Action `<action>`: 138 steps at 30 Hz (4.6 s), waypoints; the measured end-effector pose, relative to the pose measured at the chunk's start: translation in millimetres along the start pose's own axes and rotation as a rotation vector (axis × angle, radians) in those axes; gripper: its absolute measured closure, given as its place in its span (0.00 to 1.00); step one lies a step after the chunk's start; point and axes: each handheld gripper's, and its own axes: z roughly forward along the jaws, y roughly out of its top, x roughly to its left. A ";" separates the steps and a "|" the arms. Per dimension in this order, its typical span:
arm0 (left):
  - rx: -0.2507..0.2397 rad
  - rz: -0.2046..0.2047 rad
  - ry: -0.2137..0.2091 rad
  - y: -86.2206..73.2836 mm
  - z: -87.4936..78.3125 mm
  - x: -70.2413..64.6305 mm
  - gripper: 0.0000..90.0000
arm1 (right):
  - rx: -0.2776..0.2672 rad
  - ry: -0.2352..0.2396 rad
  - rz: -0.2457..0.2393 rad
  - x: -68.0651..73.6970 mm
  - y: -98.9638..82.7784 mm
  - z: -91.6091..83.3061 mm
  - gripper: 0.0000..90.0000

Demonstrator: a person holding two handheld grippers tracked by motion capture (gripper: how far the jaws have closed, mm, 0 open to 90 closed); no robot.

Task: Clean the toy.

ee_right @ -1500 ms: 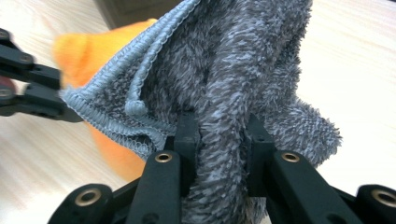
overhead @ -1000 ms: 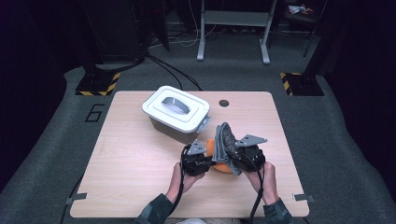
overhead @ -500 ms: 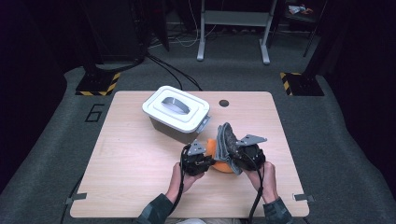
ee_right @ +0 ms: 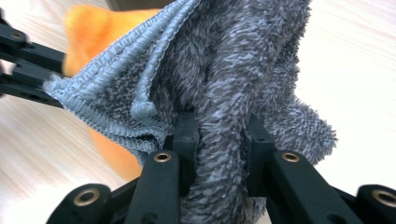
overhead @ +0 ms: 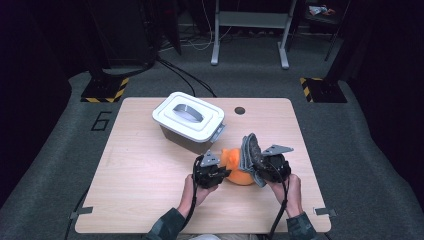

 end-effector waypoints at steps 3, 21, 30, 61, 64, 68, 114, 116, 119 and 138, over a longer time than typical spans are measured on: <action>-0.003 -0.004 -0.003 -0.5 0.3 0.6 0.89 | 0.002 -0.011 0.021 -4.7 -3.9 1.7 0.80; -0.004 -0.017 0.007 -3.9 0.7 3.2 0.89 | 0.116 -0.047 0.120 -32.4 -34.0 32.7 0.80; -0.002 -0.012 0.020 -4.2 -0.9 3.5 0.89 | 0.150 -0.040 0.148 -38.3 -42.2 43.1 0.80; -0.010 0.014 0.002 -2.3 0.8 -0.9 0.89 | -0.025 0.033 -0.086 32.5 19.9 -5.3 0.80; -0.012 0.009 -0.001 -2.5 1.3 -0.3 0.89 | -0.018 0.020 -0.082 27.8 16.8 -5.4 0.80; -0.010 0.010 -0.002 -2.6 1.2 0.0 0.89 | -0.006 0.007 -0.067 19.3 12.8 -5.4 0.80; -0.011 0.004 0.008 -3.7 0.3 1.2 0.89 | 0.120 -0.091 0.156 -45.7 -35.2 19.9 0.80; -0.011 0.005 0.009 -3.7 0.3 1.2 0.89 | 0.094 -0.095 0.147 -45.3 -31.9 11.6 0.80; -0.011 0.003 0.010 -3.7 0.3 1.3 0.89 | 0.056 -0.105 0.131 -39.6 -25.1 -0.3 0.80; -0.007 0.026 0.031 -6.1 -2.7 4.4 0.74 | 0.005 -0.017 0.037 3.4 -2.9 -0.6 0.80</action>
